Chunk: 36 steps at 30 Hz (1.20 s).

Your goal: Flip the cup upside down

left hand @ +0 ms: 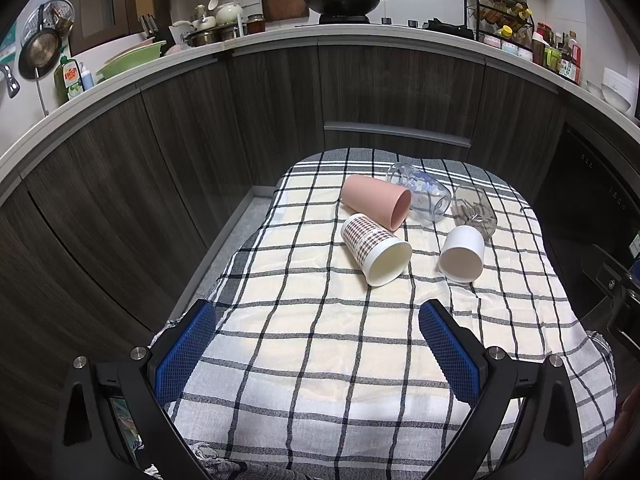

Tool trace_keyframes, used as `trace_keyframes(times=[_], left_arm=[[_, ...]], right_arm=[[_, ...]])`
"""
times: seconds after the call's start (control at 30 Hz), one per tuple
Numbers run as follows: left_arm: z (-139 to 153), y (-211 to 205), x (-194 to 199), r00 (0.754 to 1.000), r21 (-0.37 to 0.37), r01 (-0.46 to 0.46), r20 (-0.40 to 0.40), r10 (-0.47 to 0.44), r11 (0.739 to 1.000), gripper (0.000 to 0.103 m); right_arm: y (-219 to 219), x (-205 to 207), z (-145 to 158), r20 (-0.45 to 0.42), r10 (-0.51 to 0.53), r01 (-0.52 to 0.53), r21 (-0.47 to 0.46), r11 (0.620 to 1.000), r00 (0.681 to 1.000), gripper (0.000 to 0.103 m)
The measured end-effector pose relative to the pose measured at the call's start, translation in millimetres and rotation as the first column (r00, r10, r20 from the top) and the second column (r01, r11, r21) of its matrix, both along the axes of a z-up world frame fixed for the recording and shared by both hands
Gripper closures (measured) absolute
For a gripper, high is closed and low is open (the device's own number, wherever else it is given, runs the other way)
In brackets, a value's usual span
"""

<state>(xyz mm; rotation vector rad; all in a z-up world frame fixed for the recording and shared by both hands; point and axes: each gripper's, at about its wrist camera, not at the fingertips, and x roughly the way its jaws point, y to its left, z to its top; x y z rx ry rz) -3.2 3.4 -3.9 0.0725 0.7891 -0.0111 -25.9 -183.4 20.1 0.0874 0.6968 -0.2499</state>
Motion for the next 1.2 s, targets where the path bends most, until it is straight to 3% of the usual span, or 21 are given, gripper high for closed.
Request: trace_keyframes(times=[0.57,1.2], left_arm=[[-12,-9,30,0.999,-0.005,-0.019,-0.047,0.019,1.000,0.000],[-56,-45,135,0.980,-0.057,-0.135,-0.153,0.125,0.989,0.000]], right_arm=[[-8,27,-9,-0.012,0.002,-0.003,-0.012,1.000,1.000,0.002],[-47,103,-29,-0.045,-0.007,0.004,-0.065,0.998,0.999,0.002]])
